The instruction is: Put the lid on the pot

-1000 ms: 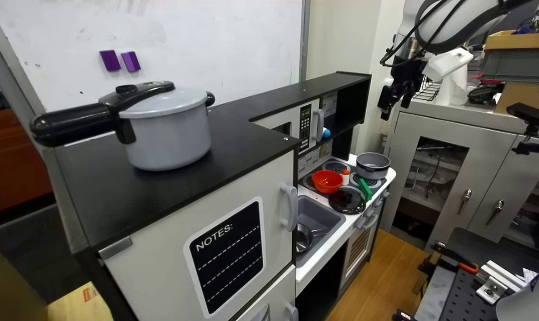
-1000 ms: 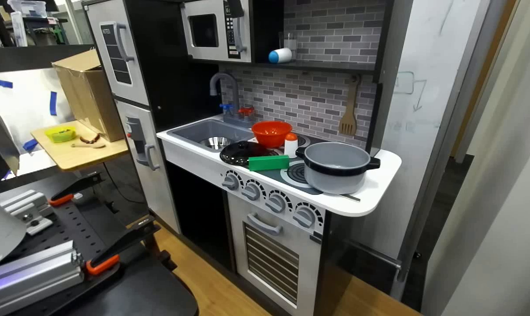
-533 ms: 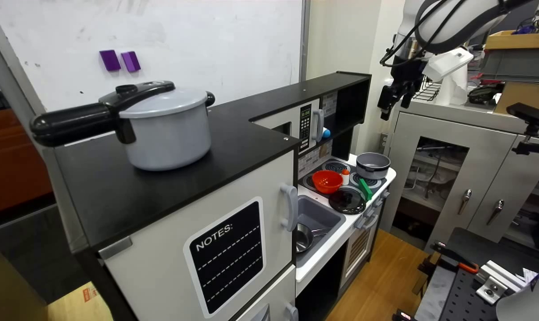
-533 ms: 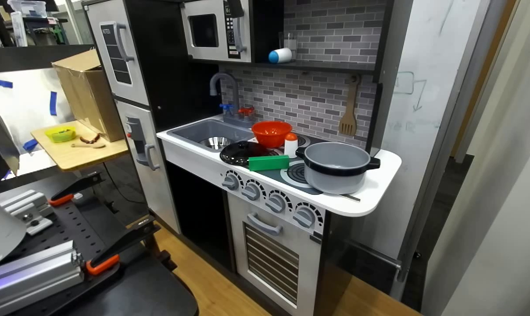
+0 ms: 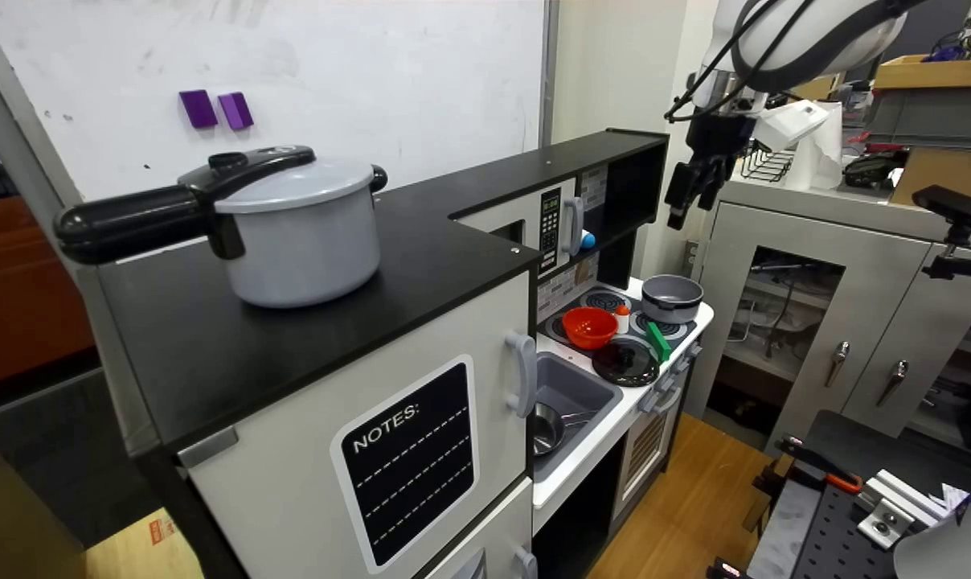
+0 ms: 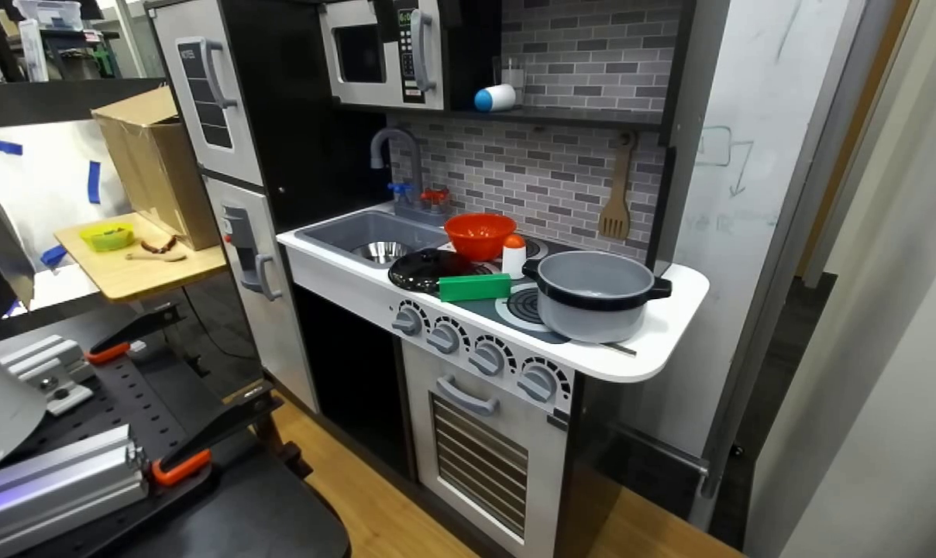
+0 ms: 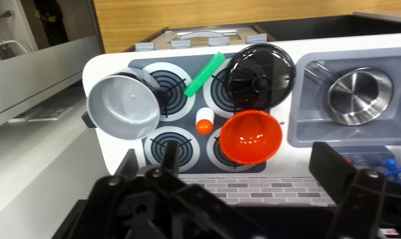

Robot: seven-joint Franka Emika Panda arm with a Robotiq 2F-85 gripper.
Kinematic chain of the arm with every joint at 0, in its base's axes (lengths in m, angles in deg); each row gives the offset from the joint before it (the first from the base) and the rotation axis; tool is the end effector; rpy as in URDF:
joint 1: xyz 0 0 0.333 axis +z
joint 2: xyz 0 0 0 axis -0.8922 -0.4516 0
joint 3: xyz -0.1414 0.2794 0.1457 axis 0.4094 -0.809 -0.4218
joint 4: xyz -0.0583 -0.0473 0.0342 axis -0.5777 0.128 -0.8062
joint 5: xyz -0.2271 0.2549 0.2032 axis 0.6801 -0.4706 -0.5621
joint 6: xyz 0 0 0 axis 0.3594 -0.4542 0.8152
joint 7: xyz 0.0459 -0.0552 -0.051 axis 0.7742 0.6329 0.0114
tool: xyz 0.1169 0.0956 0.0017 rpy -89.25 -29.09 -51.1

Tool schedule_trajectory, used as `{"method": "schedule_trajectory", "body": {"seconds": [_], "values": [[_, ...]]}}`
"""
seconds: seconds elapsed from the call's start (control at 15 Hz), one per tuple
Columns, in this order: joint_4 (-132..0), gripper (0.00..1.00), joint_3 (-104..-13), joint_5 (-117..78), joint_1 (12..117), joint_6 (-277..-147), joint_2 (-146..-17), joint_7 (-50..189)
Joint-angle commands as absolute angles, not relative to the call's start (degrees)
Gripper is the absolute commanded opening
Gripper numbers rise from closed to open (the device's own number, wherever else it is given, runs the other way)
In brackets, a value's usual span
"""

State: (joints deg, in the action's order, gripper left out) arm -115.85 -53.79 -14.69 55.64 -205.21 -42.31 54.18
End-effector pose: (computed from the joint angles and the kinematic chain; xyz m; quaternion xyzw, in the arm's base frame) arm 0.4116 -0.1317 0.4261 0.9968 -0.0114 0.0658 0.0435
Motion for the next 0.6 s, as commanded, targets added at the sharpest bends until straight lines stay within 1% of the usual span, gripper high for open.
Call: {"method": "schedule_trajectory", "body": {"seconds": [0.0, 0.13, 0.2, 0.53], "values": [[-114.4, 1.00, -52.5, -17.6, 58.1, -203.9, -44.8, 47.4], [-113.6, 1.00, -53.0, -16.9, 58.0, -204.6, -47.1, 47.5], [-115.6, 1.00, -53.6, -16.4, 57.5, -205.1, -44.6, 49.4], [-114.6, 1.00, -53.6, -16.4, 57.6, -205.2, -46.4, 49.0]]}}
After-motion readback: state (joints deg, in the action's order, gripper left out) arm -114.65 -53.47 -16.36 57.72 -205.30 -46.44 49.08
